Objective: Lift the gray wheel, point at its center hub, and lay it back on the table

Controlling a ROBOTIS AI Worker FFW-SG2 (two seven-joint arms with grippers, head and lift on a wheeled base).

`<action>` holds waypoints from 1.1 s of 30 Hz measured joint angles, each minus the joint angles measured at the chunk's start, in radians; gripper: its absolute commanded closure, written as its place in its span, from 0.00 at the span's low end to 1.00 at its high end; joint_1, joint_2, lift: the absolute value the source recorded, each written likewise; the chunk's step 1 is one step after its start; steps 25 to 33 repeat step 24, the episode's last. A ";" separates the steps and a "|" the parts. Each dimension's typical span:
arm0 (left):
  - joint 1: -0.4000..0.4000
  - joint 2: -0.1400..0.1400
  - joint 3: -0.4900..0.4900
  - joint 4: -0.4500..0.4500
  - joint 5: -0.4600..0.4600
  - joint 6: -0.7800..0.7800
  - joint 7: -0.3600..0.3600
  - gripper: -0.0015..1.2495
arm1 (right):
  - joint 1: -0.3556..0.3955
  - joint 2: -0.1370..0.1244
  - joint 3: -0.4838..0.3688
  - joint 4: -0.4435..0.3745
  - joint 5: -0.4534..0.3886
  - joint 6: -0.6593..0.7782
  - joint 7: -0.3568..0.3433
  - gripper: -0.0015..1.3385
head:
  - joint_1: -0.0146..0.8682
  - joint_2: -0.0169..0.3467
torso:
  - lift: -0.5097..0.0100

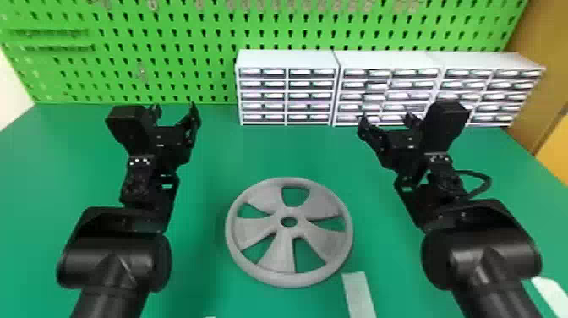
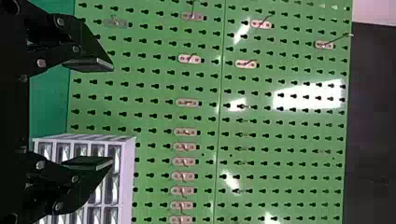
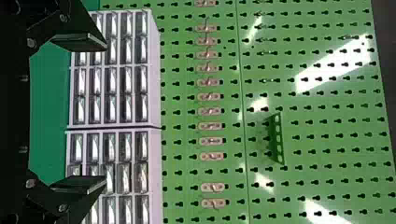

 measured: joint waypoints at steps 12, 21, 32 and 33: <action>-0.006 0.000 -0.001 0.000 0.003 0.003 0.000 0.43 | -0.004 -0.004 0.007 0.002 0.002 0.000 0.000 0.21 | 0.80 0.18 | 0.80; -0.001 0.000 0.003 0.000 0.009 0.002 0.000 0.43 | -0.004 -0.005 0.012 0.006 0.004 0.004 0.000 0.21 | 0.80 0.18 | 0.80; 0.000 0.000 0.002 0.000 0.009 0.002 0.000 0.43 | -0.004 -0.005 0.012 0.006 0.004 0.005 0.000 0.21 | 0.80 0.18 | 0.80; 0.000 0.000 0.002 0.000 0.009 0.002 0.000 0.43 | -0.004 -0.005 0.012 0.006 0.004 0.005 0.000 0.21 | 0.80 0.18 | 0.80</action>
